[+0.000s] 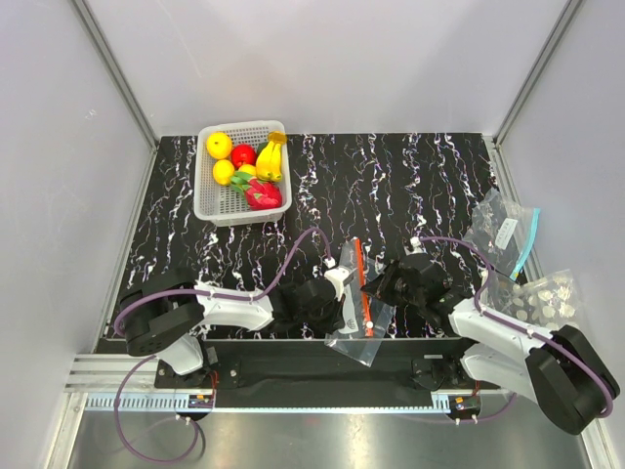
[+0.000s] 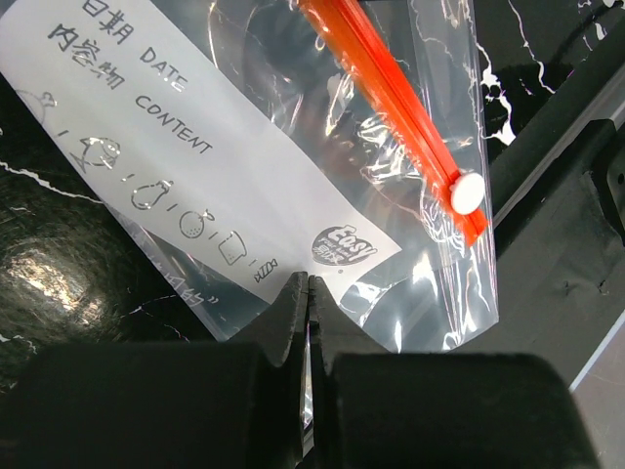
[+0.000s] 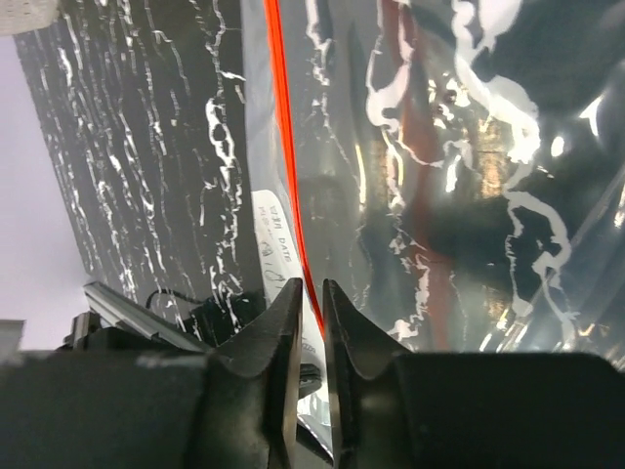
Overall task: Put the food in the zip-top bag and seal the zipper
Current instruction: Pick up the zipper food storage bag at the center of the board.
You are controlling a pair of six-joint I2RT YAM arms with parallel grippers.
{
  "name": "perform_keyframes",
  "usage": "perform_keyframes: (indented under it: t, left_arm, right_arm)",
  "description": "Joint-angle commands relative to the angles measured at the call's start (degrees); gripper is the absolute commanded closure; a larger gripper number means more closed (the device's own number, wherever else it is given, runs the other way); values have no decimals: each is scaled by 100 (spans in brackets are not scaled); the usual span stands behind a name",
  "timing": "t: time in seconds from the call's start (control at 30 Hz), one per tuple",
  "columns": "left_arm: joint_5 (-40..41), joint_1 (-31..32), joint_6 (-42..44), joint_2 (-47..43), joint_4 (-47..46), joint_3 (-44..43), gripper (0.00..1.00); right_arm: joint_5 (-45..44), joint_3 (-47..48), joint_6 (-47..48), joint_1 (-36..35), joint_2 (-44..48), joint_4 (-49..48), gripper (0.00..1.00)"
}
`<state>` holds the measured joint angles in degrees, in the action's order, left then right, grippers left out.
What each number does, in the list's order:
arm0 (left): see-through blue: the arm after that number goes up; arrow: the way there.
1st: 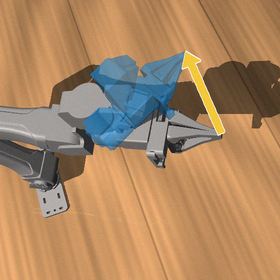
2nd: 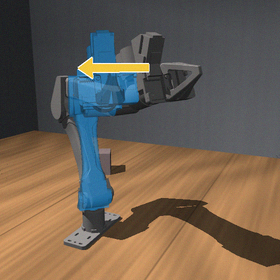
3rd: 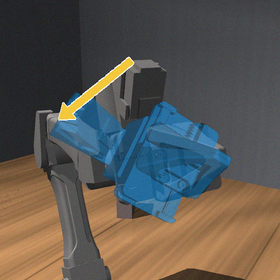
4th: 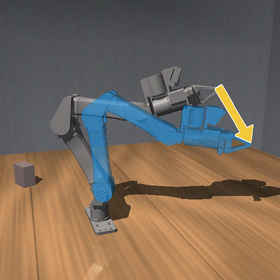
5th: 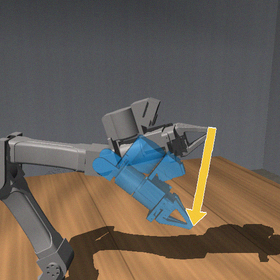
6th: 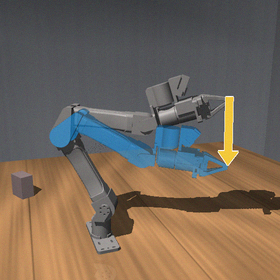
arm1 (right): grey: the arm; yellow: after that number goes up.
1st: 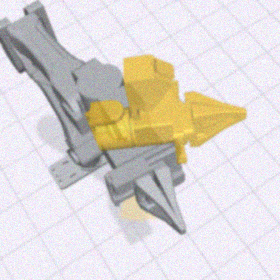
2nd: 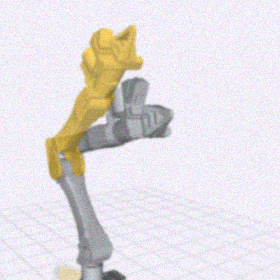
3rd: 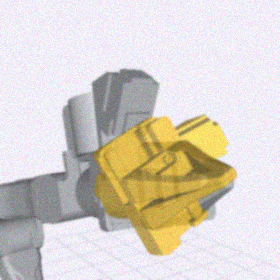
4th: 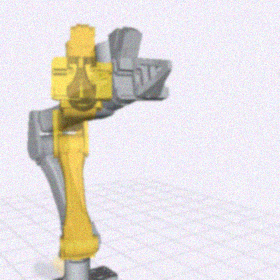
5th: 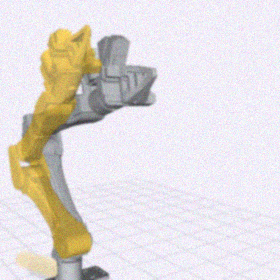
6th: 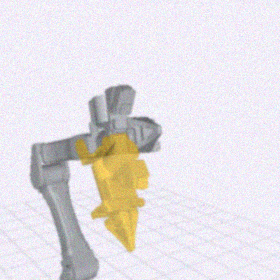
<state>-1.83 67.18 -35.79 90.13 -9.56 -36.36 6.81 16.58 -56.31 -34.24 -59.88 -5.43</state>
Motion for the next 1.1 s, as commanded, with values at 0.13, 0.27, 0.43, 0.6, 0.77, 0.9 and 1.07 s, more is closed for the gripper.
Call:
perform_keyframes:
  t: [0.13, 0.27, 0.43, 0.6, 0.77, 0.9, 1.07]
  left_arm:
    - [-2, -12, 204, 137, 367, -73, 100]
    - [59, -12, 248, 84, 411, -99, 100]
    - [77, -12, 336, 31, 438, -143, 100]
    - [86, -20, 389, -56, 446, -161, 100]
    - [156, -29, 345, -329, 551, -82, 100]
    - [446, -38, 292, -969, 1121, -56, 89]
    - [622, -231, 222, -1945, 1685, 24, 73]
  right_arm:
    - [373, 47, 164, -48, 240, -476, 82]
    - [576, 47, 261, -57, 143, -529, 86]
    - [752, -5, 288, -144, -138, -819, 88]
    - [866, 108, 358, -329, -533, -1030, 96]
    - [831, 214, 507, -540, -675, -1004, 100]
    - [542, 390, 770, -733, -525, -609, 100]
    - [216, 740, 1279, -839, -87, 180, 100]
